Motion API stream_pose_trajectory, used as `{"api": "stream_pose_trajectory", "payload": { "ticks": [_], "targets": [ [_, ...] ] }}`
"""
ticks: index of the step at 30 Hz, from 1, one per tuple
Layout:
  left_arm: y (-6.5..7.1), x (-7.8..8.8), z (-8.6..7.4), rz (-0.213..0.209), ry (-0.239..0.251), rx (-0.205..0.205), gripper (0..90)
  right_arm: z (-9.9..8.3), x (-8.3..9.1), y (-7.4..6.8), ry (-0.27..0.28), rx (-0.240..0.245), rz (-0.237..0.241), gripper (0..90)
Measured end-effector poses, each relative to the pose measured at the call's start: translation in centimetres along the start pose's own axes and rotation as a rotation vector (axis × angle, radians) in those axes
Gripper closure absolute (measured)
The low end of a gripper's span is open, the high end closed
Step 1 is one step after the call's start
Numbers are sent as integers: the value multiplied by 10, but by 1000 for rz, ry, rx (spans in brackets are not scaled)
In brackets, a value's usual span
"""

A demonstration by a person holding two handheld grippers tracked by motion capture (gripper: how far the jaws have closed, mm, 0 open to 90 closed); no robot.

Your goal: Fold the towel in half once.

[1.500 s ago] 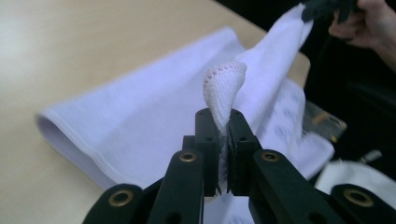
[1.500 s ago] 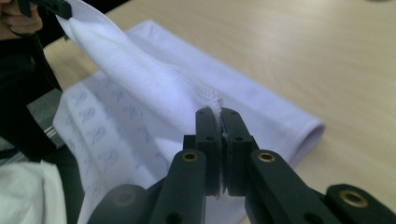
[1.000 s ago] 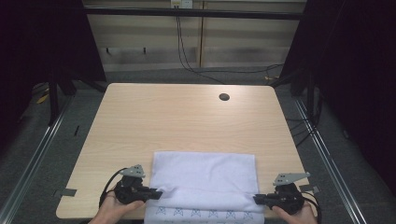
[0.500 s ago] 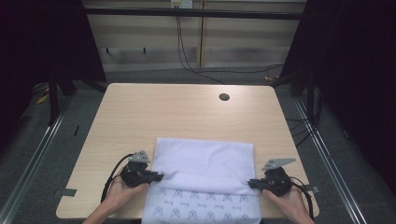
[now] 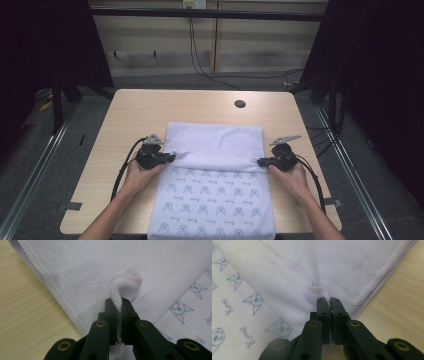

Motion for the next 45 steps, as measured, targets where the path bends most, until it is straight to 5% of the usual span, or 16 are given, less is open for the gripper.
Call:
{"api": "stream_pose_trajectory", "payload": {
  "ticks": [15,20,23,27,33,38,42,45],
  "targets": [
    [-50,-24,45,62,34,89,860,57,-21,44,47,-92,-72,872],
    [-53,-23,49,38,16,137,860,64,-23,50,55,-112,-76,872],
    [-51,-6,50,-8,68,139,861,64,-12,51,90,-105,-50,873],
    [-42,38,59,-65,210,119,858,71,29,53,264,-119,13,873],
    [-8,97,60,-92,333,41,855,72,96,29,396,-21,24,873],
    [18,128,43,-133,352,-8,854,51,133,4,445,30,121,872],
    [38,157,40,-118,384,-46,854,37,152,-15,452,81,112,872],
    [52,181,43,-124,431,-86,854,26,172,-29,511,101,130,872]
  ]
}}
Point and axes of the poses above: each handheld gripper's, and its own axes: x roughly backward along the jaws, z roughly out of its top, y roughly to its right, the point moved 5 cm from there along -x, roughly forward along the jaws, and after that the axes turned 14 degrees about -y, right-handed, at the moved point
